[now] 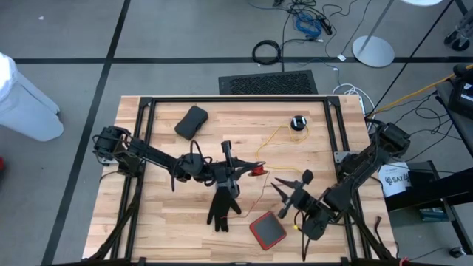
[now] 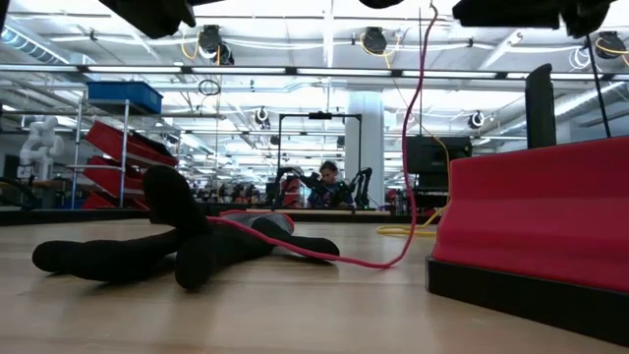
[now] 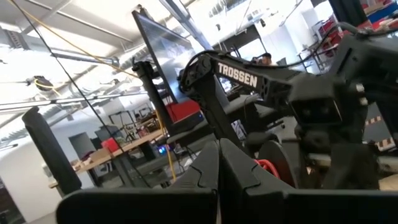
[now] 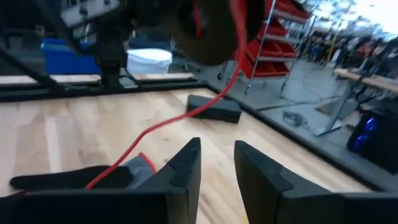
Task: Coil cords
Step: Coil the red wire onto the black spool
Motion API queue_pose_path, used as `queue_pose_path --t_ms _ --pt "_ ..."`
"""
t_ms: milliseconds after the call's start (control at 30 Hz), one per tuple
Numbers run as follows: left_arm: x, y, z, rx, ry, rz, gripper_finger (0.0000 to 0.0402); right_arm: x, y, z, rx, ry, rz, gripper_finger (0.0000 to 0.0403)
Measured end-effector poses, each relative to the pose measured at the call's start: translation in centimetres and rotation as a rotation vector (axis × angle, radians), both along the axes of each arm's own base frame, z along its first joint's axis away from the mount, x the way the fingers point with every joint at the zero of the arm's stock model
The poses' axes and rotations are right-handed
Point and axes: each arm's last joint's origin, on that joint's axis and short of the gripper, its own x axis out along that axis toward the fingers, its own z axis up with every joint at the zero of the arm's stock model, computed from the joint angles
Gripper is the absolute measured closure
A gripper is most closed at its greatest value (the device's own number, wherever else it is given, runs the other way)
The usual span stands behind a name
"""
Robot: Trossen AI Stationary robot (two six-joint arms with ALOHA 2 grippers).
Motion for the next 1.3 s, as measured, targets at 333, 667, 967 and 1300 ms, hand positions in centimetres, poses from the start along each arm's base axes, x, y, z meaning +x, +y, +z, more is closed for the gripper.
queue_pose_path --t_ms 333,667,967,1300 --pt "0.0 0.0 0.0 -0.002 0.005 -0.001 0.0401 1.7 -0.7 0.0 0.065 0.024 0.043 0.0304" --pt "0.1 0.0 -0.2 0.002 0.02 -0.001 0.0401 2.5 -1.3 0.1 0.092 0.038 0.061 0.0299" --pt "0.1 0.0 -0.3 0.004 0.032 -0.001 0.0401 1.8 -0.8 0.6 0.084 0.071 0.13 0.0299" --pt "0.1 -0.1 -0.3 0.004 0.033 -0.002 0.0401 -0.5 -0.1 1.8 0.17 0.111 0.268 0.0316"
